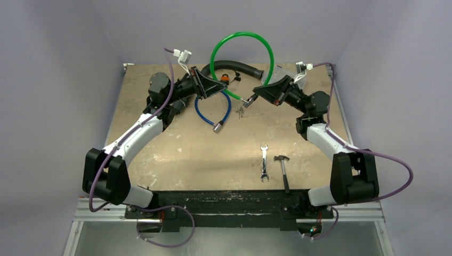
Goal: Lock with the key
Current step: Lock the lock.
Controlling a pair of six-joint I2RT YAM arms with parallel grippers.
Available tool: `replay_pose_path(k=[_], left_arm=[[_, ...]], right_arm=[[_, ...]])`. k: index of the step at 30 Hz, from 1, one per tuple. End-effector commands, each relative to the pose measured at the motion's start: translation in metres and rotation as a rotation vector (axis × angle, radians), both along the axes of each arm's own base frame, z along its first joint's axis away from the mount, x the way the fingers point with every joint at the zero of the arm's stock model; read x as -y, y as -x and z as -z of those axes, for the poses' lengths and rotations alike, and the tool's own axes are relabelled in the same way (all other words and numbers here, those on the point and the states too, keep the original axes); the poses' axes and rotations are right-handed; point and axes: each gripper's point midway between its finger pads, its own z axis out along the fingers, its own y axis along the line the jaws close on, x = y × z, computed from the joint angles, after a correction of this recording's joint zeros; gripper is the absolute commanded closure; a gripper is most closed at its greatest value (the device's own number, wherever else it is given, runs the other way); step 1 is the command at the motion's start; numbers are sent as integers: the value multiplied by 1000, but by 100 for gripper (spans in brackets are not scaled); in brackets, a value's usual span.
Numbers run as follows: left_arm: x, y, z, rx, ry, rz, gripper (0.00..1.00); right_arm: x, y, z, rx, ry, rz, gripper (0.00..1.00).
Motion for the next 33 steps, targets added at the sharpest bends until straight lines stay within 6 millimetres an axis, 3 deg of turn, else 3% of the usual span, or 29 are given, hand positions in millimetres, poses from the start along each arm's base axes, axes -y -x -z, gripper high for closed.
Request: replay_pose_path(k=[1, 8, 18, 33], left_arm=[[-2, 13, -32, 118, 28, 0, 100], [-2, 8, -28, 113, 14, -17, 100], [-2, 6, -40, 150, -4, -14, 100], [-1, -4, -30, 135, -30, -42, 100]], right_arm=[[-3, 13, -18, 80, -3, -15, 100], [-4, 14, -17, 78, 3, -16, 100], [-4, 11, -10, 56, 16, -3, 100], [-7, 9, -4, 44, 47, 3, 100]])
